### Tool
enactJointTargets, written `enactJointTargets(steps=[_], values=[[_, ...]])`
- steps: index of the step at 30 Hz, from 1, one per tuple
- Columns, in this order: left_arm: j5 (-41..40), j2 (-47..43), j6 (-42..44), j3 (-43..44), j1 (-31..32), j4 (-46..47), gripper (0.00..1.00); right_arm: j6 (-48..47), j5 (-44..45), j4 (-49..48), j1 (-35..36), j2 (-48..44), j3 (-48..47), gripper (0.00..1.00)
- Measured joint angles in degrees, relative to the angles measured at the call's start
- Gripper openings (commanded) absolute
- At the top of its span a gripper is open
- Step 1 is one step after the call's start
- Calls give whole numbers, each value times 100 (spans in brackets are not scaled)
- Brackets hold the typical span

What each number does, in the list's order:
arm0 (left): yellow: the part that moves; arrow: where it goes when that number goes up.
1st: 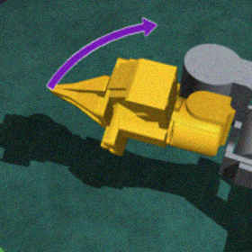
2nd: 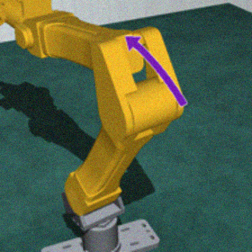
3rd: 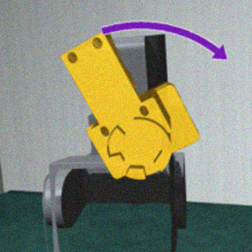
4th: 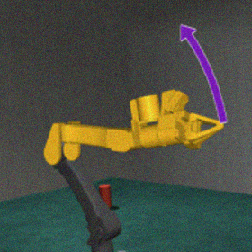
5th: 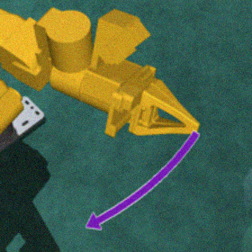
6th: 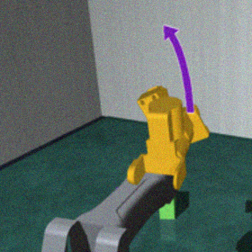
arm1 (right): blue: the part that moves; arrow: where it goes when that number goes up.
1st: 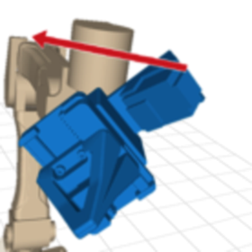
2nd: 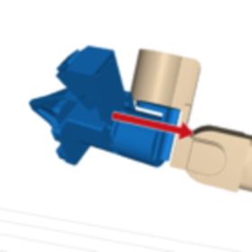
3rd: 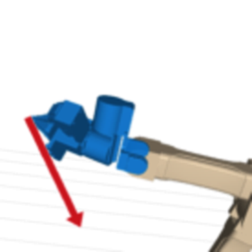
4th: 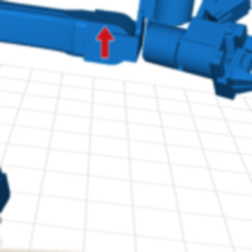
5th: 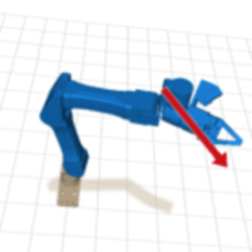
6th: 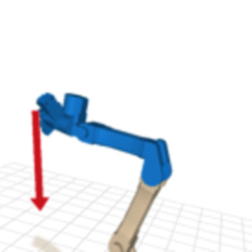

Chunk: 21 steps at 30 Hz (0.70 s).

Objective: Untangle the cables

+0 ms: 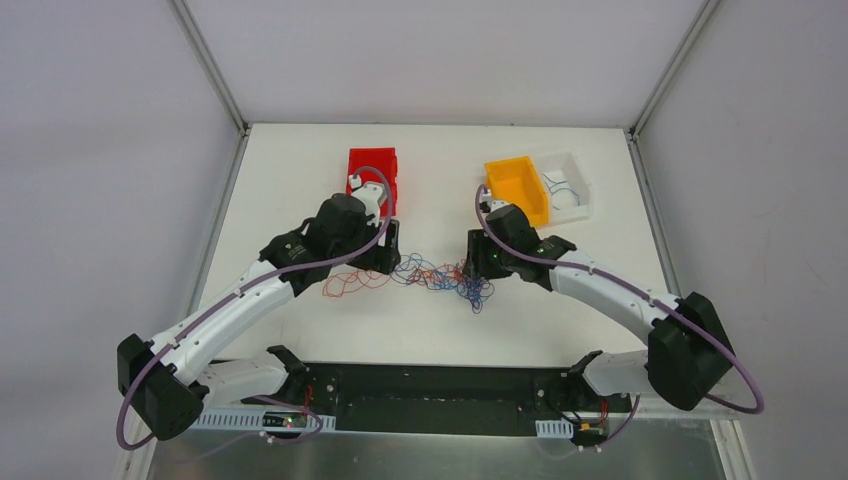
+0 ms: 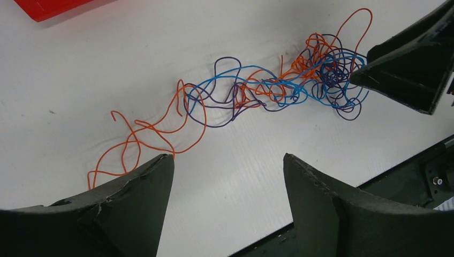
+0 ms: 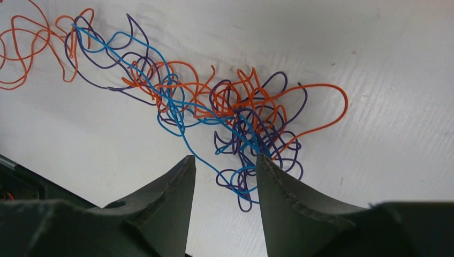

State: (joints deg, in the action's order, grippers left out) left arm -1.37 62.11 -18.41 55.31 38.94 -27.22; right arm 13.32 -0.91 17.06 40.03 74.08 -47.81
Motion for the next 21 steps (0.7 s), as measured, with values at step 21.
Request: enactJointTargets(steps=[21], values=[[4,-332,111,-221,0,133,76,-387,619,170,37,903,-525,21]])
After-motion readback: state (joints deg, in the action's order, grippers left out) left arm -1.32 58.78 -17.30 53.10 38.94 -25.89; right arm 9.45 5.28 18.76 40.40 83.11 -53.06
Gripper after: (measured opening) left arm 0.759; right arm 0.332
